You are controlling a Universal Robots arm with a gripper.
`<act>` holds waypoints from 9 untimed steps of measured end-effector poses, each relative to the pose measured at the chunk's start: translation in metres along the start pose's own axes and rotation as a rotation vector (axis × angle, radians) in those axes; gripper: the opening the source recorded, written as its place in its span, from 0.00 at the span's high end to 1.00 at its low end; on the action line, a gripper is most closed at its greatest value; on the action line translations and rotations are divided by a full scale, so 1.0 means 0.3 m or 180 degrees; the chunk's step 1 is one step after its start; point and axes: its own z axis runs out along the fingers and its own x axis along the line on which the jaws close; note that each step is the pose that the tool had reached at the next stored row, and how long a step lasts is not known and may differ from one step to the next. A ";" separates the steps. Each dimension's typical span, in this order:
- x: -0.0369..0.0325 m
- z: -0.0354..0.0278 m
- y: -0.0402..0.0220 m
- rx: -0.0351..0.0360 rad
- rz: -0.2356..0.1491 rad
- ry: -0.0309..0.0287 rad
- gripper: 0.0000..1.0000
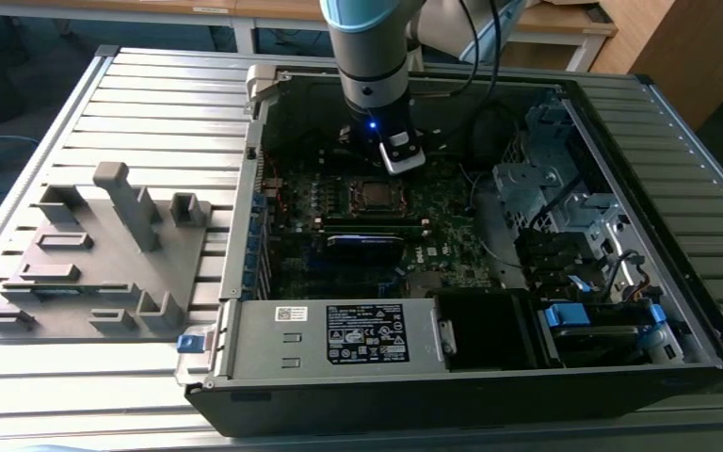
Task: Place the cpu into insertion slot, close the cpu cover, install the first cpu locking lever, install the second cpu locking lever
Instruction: 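Install the first cpu locking lever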
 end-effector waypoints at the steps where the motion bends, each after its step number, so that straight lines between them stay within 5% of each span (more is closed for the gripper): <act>1: 0.000 0.001 0.000 0.0000 0.0000 0.0000 0.90; 9: -0.003 -0.014 0.004 -0.0008 0.0002 0.0002 0.90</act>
